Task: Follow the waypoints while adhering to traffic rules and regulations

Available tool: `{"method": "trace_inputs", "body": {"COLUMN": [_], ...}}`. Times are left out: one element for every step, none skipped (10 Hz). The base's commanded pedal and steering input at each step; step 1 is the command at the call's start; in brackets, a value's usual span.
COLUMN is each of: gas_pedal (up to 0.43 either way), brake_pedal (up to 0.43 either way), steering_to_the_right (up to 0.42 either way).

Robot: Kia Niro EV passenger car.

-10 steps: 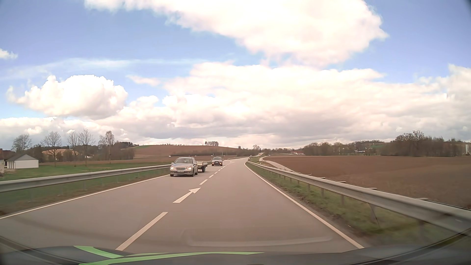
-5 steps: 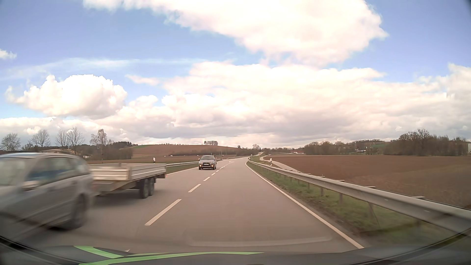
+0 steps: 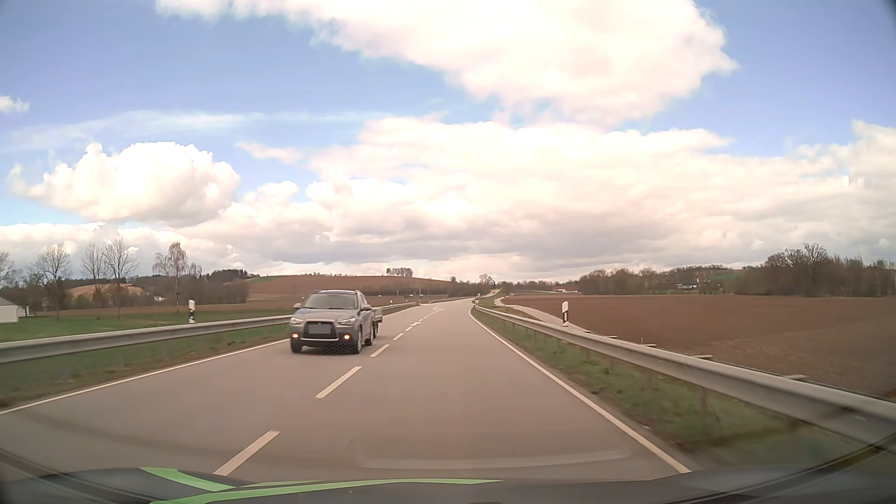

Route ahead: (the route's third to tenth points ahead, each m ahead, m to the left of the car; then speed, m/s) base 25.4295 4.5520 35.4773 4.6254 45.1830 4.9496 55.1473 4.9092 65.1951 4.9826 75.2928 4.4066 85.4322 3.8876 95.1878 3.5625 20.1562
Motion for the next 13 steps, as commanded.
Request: {"method": "trace_inputs", "body": {"gas_pedal": [0.189,0.189,0.189,0.189,0.189,0.189,0.189,0.197,0.197,0.197,0.197,0.197,0.197], "brake_pedal": [0.0,0.0,0.0,0.0,0.0,0.0,0.0,0.0,0.0,0.0,0.0,0.0,0.0], "steering_to_the_right": [0.002,0.002,0.002,0.002,0.002,0.002,0.002,0.002,0.003,0.003,0.003,0.003,0.003]}}
